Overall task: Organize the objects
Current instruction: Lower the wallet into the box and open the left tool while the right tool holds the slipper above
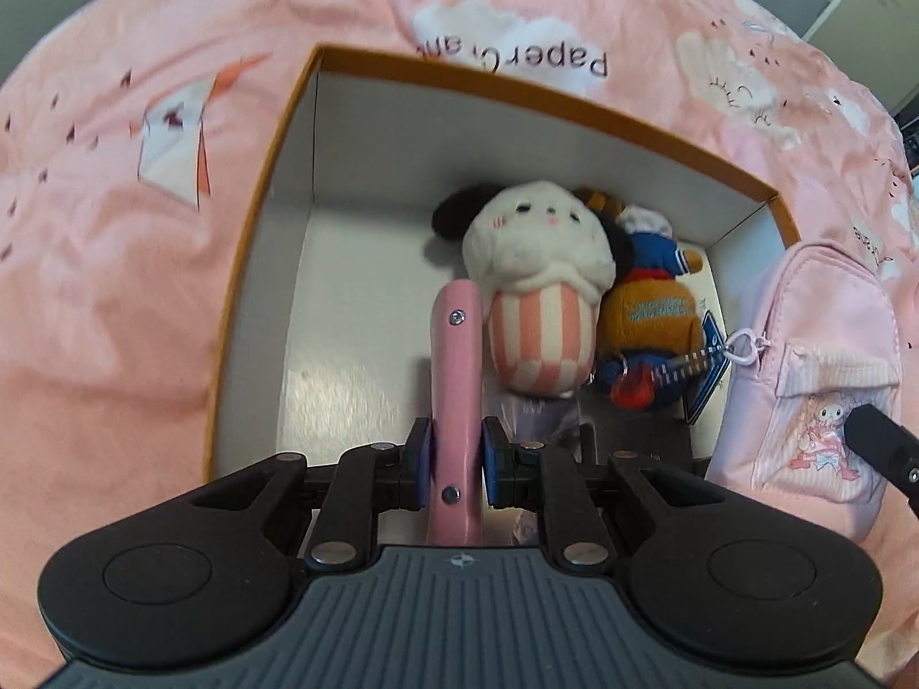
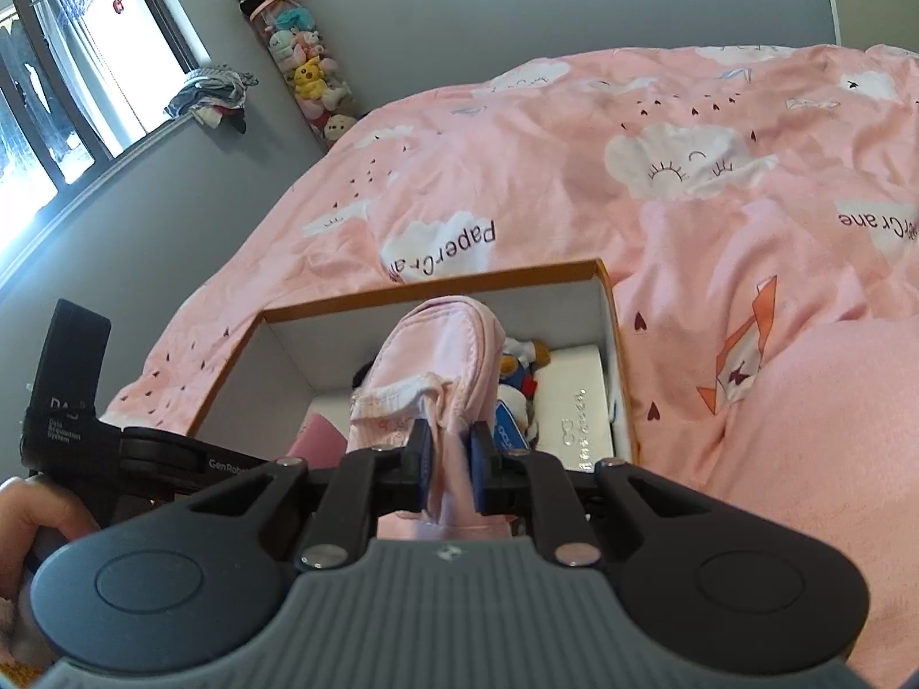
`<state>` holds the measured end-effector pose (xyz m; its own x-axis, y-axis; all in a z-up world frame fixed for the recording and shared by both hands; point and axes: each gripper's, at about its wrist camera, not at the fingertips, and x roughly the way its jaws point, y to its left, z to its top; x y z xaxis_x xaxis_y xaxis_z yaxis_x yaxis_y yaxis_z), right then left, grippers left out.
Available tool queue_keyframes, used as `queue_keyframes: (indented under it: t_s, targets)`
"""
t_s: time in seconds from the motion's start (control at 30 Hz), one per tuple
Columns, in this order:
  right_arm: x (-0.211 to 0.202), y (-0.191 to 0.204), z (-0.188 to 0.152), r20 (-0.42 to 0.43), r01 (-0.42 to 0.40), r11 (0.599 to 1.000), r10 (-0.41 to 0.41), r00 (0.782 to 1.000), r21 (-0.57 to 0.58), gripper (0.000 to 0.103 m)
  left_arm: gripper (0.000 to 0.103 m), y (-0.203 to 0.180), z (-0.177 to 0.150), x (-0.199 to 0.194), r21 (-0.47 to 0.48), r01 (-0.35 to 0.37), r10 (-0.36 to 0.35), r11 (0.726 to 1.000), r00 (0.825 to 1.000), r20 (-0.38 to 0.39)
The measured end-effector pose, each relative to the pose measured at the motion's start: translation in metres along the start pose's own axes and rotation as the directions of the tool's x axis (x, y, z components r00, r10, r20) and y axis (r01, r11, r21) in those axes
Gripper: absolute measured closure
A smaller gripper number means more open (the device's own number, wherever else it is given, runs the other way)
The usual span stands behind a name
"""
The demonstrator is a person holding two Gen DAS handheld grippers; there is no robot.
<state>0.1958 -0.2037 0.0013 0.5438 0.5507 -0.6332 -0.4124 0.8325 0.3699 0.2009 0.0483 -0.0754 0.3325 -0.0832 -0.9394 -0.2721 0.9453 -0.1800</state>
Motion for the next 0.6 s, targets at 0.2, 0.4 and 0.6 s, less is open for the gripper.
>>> queue_keyframes:
  t_s: [0.2, 0.4, 0.6]
  targets:
    - [-0.002, -0.001, -0.004, 0.000, 0.004, 1.000, -0.004, 1.000, -0.006, 0.089, 0.080, 0.000, 0.000, -0.001, 0.043, -0.020, 0.022, 0.999, 0.999, -0.039]
    - [-0.006, 0.000, -0.005, 0.008, 0.010, 1.000, -0.010, 1.000, -0.022, 0.089, 0.078, -0.006, -0.003, -0.007, 0.124, -0.050, 0.056, 0.991, 0.997, -0.048]
    - [-0.005, 0.005, -0.005, 0.001, 0.009, 0.999, -0.009, 1.000, -0.031, 0.089, 0.077, -0.013, -0.007, -0.018, 0.244, -0.102, 0.112, 0.964, 0.993, -0.026]
